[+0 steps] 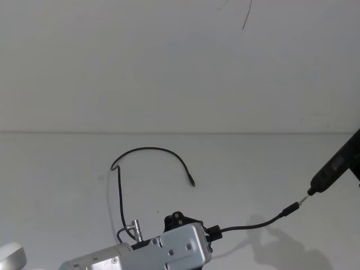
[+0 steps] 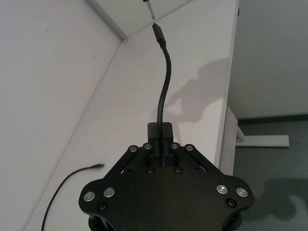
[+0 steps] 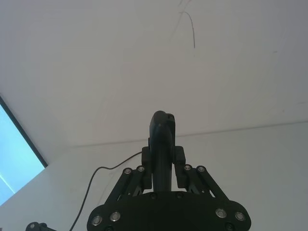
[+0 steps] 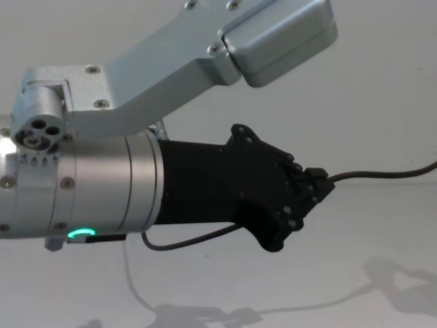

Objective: Pick up the data cable with the one hand.

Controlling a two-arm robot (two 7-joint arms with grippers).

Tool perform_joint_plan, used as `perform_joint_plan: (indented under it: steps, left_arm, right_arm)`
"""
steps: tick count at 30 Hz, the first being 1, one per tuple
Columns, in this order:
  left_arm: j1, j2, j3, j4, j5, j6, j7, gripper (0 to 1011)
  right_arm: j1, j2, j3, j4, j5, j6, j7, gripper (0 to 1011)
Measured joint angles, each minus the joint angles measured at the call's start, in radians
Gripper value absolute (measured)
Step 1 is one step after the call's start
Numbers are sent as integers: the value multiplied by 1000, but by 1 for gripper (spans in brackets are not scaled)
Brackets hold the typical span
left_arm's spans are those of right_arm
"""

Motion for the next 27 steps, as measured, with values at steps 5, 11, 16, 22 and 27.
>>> perform_joint_plan:
  steps: [5,11,16,22,27]
  left_arm:
    - [0,0,0,0,0,0,0,43]
    - [0,0,0,0,0,0,0,43]
    - [0,0,0,0,0,0,0,44]
    - [0,0,0,0,0,0,0,43]
    - [0,0,0,0,0,0,0,43]
  right_arm:
    - [-6,0,0,-1,0,-8,-3,269]
    - [-12,1,-1,-1,-1,-23,-6,269]
    - [-15,2,-2,4,-2,-35,-7,269]
    - [-17,3,-4,10,-3,-45,-8,269]
    - [-19,3,-8,14,-2,-53,-10,269]
